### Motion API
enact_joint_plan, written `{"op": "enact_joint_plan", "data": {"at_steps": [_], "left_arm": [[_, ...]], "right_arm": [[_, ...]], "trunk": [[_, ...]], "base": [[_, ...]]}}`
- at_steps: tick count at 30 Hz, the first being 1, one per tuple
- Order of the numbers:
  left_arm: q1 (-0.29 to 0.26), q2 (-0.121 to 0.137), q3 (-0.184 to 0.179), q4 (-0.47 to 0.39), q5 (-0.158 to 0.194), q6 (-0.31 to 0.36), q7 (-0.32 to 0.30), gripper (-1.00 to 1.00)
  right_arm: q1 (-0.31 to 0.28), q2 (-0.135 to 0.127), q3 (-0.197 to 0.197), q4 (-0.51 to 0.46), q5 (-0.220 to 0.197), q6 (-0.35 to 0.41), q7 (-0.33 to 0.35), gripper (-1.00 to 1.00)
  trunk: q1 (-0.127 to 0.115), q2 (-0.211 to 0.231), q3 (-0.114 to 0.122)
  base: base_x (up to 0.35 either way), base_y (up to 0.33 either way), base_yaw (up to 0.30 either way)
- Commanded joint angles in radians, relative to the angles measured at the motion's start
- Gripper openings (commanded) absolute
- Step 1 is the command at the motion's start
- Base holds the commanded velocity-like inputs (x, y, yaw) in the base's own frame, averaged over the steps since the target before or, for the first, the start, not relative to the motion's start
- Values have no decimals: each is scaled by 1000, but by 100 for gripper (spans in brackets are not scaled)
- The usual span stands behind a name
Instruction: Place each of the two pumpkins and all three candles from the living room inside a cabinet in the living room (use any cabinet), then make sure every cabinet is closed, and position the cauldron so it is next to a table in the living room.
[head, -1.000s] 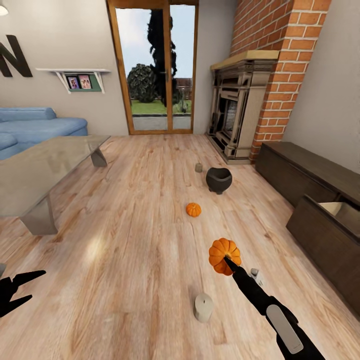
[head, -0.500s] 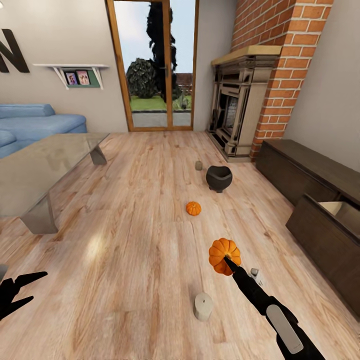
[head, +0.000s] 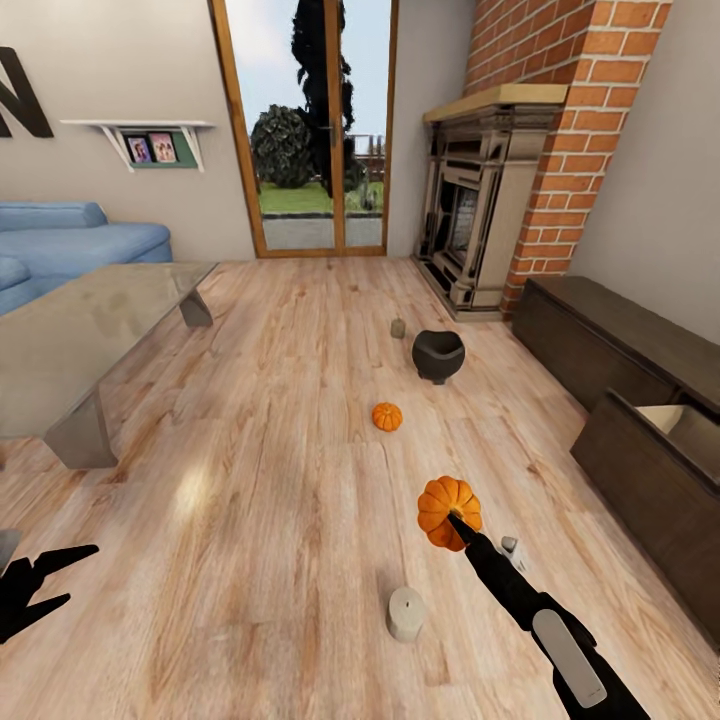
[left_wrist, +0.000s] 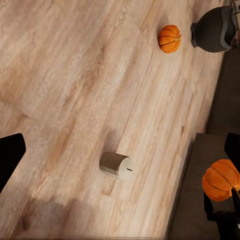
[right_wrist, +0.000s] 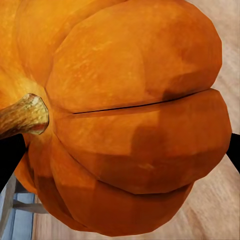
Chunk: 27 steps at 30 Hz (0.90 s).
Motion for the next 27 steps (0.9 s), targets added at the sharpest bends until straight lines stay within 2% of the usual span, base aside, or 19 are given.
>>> {"op": "enact_joint_plan", "data": {"at_steps": [1,9,13,27], "left_arm": [[-1,0,1,0,7,4,7,100],[-1,0,1,-1,7,4,8,100],[-1,0,1,0,7,4,9,100],[-1,-1,0,0,6,4,10,100]], "right_arm": [[0,-1,1,0,-10,5,1,-100],[1,-1,-1,0,-10,3,20,-100],[1,-1,-1,0,-9,2,44,-100],[1,-1,-1,0,-9,2,48,-100]], "trunk": [[-4,7,1],[-35,63,20],[-50,91,38],[-104,189,104]], "base": [[0,0,0],[0,0,0],[0,0,0],[0,0,0]]}}
